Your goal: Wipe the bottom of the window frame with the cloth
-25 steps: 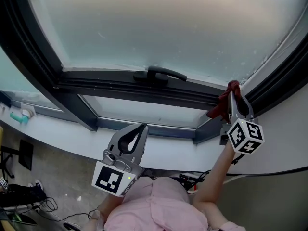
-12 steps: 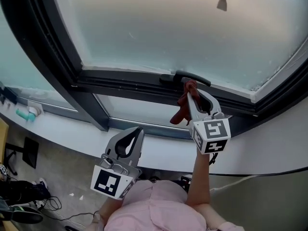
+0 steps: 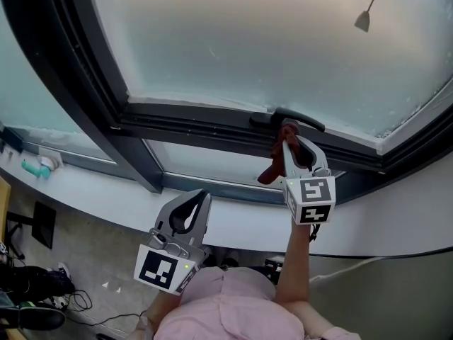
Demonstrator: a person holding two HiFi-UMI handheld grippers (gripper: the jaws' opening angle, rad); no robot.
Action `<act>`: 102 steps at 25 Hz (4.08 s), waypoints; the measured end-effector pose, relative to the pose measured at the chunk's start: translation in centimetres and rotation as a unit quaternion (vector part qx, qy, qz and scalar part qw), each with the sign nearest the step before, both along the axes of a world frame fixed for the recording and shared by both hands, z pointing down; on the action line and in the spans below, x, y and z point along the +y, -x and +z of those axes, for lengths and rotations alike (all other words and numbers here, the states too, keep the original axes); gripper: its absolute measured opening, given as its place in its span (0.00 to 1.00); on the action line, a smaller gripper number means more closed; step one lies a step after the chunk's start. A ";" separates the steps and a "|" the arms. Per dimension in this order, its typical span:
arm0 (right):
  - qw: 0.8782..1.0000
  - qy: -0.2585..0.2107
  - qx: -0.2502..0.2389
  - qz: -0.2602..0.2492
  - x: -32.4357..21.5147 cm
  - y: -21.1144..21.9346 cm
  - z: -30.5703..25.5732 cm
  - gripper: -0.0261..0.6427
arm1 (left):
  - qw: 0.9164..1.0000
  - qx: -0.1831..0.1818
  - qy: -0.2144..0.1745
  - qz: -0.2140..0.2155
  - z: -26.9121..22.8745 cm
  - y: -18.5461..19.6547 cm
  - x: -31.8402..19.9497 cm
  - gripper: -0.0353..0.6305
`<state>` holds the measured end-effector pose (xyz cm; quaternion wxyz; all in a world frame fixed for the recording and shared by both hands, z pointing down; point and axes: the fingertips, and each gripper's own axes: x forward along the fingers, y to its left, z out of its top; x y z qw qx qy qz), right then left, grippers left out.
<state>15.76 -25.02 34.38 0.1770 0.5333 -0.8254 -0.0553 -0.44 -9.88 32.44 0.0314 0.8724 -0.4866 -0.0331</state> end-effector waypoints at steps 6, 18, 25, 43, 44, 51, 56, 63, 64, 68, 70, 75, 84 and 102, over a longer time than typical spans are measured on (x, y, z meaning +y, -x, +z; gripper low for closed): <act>1.000 0.001 0.003 0.000 0.0 -0.4 0.0 0.14 | 1.000 0.001 0.000 0.008 0.0 -0.4 -0.5 0.05; 1.000 0.006 -0.006 0.005 0.1 -2.9 0.1 0.14 | 1.000 0.003 0.000 0.025 0.0 -3.3 -0.9 0.05; 1.000 0.006 -0.011 0.015 0.3 -5.0 0.1 0.14 | 0.999 0.002 0.000 0.043 0.1 -5.6 -1.1 0.05; 0.999 0.002 -0.025 0.022 0.4 -8.4 0.1 0.14 | 0.998 0.001 -0.002 0.059 0.0 -9.1 -1.5 0.05; 0.999 0.002 -0.026 0.021 0.4 -8.6 0.1 0.14 | 0.998 0.001 -0.002 0.060 0.0 -9.2 -1.5 0.05; 0.999 0.001 -0.031 0.023 0.5 -9.7 0.1 0.14 | 0.998 0.000 0.001 0.065 0.1 -10.4 -1.6 0.05; 0.999 0.000 -0.032 0.028 0.6 -10.5 0.0 0.14 | 0.998 0.000 -0.001 0.070 0.0 -11.1 -1.6 0.05; 0.999 -0.001 -0.034 0.032 0.5 -11.5 0.1 0.14 | 0.997 -0.003 -0.003 0.071 -0.1 -11.7 -1.6 0.05; 0.999 -0.001 -0.034 0.032 0.5 -11.6 0.1 0.14 | 0.997 -0.003 -0.004 0.071 -0.1 -11.8 -1.5 0.05; 0.999 -0.002 -0.034 0.033 0.5 -11.9 0.0 0.14 | 0.997 -0.003 -0.003 0.072 -0.1 -12.0 -1.5 0.05; 0.999 -0.002 -0.034 0.034 0.5 -12.0 0.1 0.14 | 0.997 -0.003 -0.003 0.073 -0.1 -12.2 -1.5 0.05; 0.999 -0.003 -0.033 0.038 0.6 -12.6 0.1 0.14 | 0.997 -0.003 -0.002 0.076 -0.1 -12.6 -1.3 0.05; 0.998 -0.004 -0.038 0.043 0.8 -13.8 0.1 0.14 | 0.997 -0.004 -0.003 0.076 -0.2 -13.5 -0.9 0.05; 0.999 -0.011 -0.029 0.040 0.8 -15.6 0.1 0.14 | 0.998 0.001 -0.010 0.062 0.5 -15.0 -0.1 0.05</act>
